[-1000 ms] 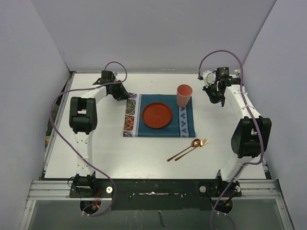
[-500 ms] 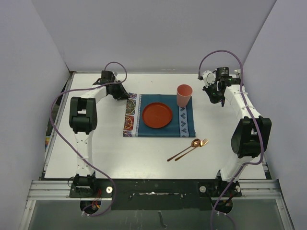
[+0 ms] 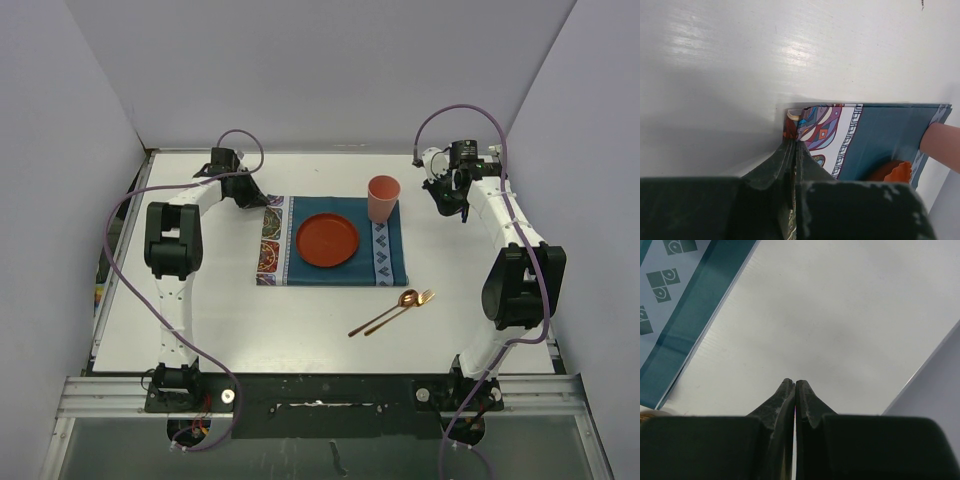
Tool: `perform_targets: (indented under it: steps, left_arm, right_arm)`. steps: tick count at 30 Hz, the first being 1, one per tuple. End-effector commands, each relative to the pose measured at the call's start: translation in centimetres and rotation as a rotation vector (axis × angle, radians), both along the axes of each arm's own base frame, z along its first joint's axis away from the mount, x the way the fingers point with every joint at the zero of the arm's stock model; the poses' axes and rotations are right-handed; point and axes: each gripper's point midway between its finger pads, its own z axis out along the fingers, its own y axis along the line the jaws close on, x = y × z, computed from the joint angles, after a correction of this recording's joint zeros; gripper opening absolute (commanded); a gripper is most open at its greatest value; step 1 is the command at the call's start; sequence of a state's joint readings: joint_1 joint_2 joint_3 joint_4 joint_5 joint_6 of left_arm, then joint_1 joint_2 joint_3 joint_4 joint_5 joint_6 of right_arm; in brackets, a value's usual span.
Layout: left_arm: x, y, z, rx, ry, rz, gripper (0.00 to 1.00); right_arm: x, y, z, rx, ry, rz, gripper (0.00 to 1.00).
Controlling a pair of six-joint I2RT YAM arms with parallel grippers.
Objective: Set the dinner table for one person
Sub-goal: Adjust the napkin at the center of the board.
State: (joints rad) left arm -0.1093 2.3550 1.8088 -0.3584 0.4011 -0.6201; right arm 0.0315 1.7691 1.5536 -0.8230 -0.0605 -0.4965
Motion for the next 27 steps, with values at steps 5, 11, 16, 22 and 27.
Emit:
perform_targets:
  steps: [5, 11, 16, 22, 27]
  left_arm:
    - [1.7, 0.2, 0.0, -0.022, -0.032, 0.0, 0.25]
    - [1.9, 1.2, 2.7, -0.007, -0.096, -0.007, 0.98]
    - [1.1, 2.2, 5.3, 0.011, -0.137, -0.005, 0.98]
    - [-1.2, 2.3, 11.8, 0.001, -0.241, -0.049, 0.98]
    - [-7.5, 3.2, 21.4, 0.224, -0.424, -0.164, 0.98]
  right_arm:
    - [0.3, -0.1, 2.6, 0.006, -0.083, 0.006, 0.0]
    - [0.4, -0.3, 3.5, -0.011, -0.105, 0.014, 0.0]
    - [0.4, -0.3, 4.3, -0.022, -0.128, 0.03, 0.0]
    - [0.3, -1.0, 6.6, -0.048, -0.203, -0.012, 0.0]
    - [-5.7, 2.2, 0.7, -0.167, 0.086, 0.171, 0.0]
